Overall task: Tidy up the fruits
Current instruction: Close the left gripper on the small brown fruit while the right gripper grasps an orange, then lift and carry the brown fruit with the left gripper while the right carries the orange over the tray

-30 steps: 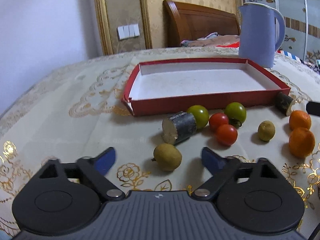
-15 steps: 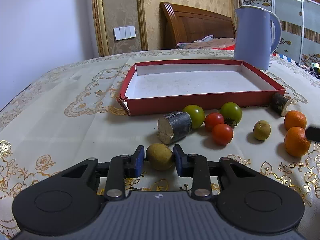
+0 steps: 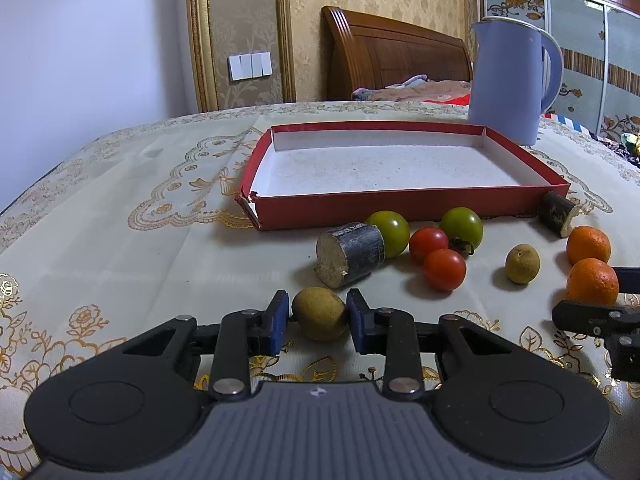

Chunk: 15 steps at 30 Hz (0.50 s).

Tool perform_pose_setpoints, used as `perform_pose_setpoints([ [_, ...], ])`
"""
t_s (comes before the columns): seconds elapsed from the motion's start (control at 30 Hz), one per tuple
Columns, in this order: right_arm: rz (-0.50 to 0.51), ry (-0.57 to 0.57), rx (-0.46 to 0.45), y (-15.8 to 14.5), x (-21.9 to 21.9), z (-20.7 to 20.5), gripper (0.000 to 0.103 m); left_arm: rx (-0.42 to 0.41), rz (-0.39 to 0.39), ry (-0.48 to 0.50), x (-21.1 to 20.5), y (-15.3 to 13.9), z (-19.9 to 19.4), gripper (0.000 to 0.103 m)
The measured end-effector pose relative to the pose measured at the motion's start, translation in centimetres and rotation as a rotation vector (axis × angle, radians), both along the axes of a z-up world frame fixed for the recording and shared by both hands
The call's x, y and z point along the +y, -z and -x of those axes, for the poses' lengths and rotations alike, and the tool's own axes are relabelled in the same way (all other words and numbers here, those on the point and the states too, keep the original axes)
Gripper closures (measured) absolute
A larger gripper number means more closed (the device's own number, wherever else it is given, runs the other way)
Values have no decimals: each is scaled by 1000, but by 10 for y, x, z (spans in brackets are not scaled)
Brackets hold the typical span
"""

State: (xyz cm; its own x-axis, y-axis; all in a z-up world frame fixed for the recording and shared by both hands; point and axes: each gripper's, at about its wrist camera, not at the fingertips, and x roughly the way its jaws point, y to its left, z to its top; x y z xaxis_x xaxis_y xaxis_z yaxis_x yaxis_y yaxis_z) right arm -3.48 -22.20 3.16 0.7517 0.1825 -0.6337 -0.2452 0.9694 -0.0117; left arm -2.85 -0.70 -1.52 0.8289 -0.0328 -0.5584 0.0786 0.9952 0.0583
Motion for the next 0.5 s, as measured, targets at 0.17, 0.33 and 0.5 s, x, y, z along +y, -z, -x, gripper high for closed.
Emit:
perform_pose_setpoints([
  [0.17,26,5,-22,-1,5,-4,62,1,9,0,1,0,0,72],
  [0.33,22,-4,-40,-1,4,-1,63,-7,19,-5,4,-2,1,73],
  [0.5,21,-10,-66,-5,4,3,63,-17,33,1,6,-3,5,73],
])
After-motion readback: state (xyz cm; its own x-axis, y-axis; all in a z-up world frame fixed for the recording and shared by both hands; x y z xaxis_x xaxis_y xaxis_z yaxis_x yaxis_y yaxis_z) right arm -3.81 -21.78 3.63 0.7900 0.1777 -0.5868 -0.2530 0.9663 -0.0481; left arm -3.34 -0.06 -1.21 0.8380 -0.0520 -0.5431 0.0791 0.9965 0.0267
